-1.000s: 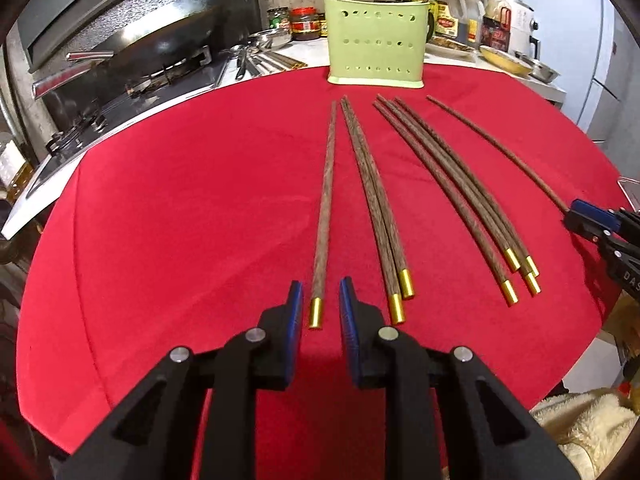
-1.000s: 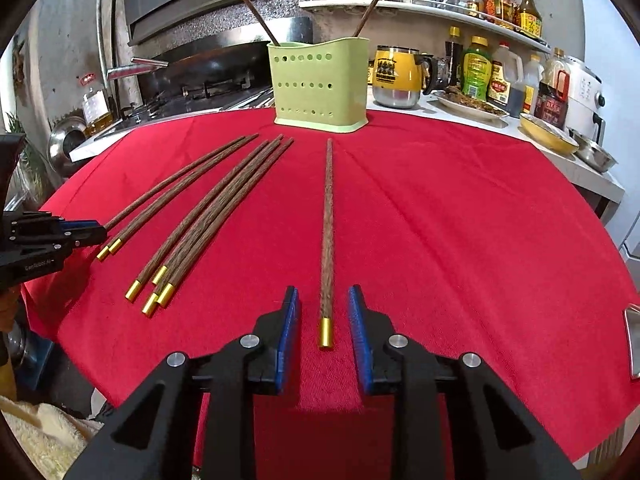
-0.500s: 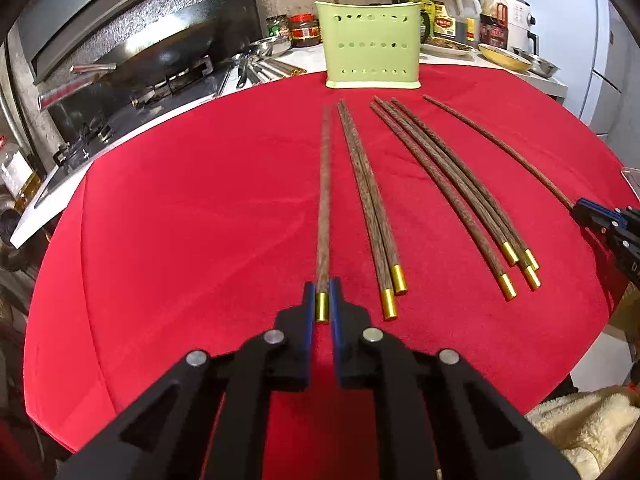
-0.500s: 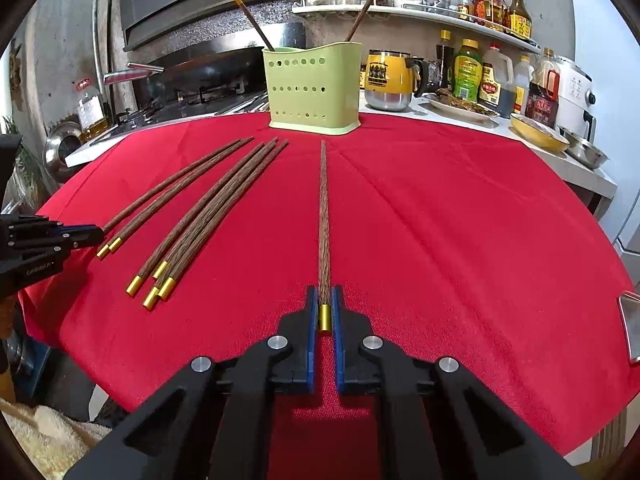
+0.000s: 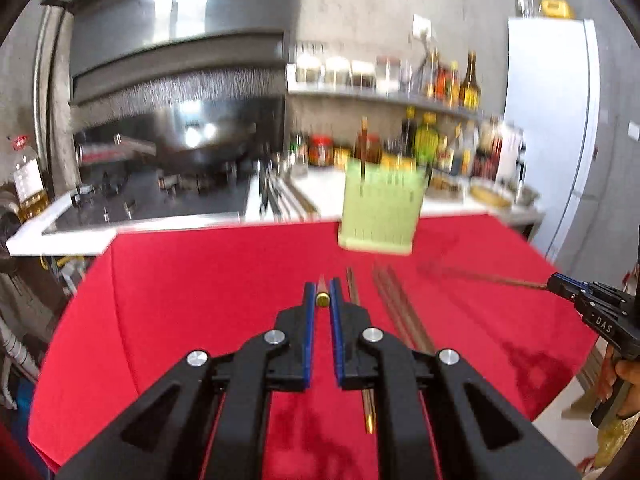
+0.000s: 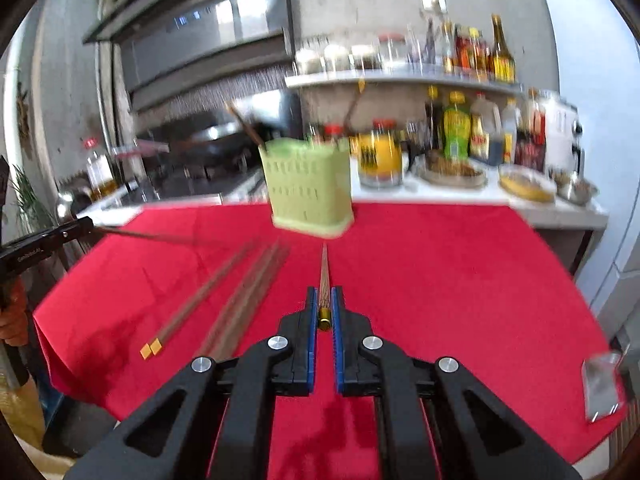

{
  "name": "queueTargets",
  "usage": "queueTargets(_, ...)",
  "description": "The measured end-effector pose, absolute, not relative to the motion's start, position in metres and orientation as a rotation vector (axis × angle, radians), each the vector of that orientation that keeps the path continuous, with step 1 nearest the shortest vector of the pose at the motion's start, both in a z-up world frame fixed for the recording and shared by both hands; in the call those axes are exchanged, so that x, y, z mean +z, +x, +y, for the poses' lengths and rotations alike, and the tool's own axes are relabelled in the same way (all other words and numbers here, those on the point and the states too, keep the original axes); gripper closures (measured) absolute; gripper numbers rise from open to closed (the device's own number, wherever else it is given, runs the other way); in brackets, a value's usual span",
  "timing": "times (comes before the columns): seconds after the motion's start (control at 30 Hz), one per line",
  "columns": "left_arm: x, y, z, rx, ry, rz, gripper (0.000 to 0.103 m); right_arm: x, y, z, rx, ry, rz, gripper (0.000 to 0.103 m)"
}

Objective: Organize utensils
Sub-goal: 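Raise both held chopsticks and carry them above the green holder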

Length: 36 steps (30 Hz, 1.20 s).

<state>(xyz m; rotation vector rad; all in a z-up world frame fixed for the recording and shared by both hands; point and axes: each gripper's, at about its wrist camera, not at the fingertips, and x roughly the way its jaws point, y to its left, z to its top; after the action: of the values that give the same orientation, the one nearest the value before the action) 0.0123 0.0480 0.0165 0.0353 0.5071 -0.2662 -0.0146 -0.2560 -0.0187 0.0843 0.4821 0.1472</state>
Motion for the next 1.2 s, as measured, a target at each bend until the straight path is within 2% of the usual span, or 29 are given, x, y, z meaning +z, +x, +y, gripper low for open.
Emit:
queueTargets(0.27, 0.063, 0.011, 0.048, -0.272, 0.032, 0.383, 0.096, 0.059, -0.003, -0.260, 0.161, 0.064, 0.319, 0.096)
queueTargets(0.6, 0.065, 0.029, 0.044, -0.299, 0.035, 0.385, 0.096, 0.073, 0.037, -0.254, 0.138, 0.025, 0.321, 0.095)
queueTargets(0.73, 0.051, 0.043, 0.040, -0.279, 0.041, 0.417, 0.096, 0.062, 0.052, -0.256, 0.156, 0.042, 0.348, 0.095)
queueTargets(1.0, 0.000, 0.064, 0.031, -0.281, 0.051, 0.546, 0.096, -0.006, 0.083, -0.249, 0.173, 0.063, 0.526, 0.096)
queueTargets(1.2, -0.027, 0.072, 0.030, -0.272, 0.062, 0.637, 0.096, -0.022, 0.077, -0.244, 0.155, 0.038, 0.546, 0.096)
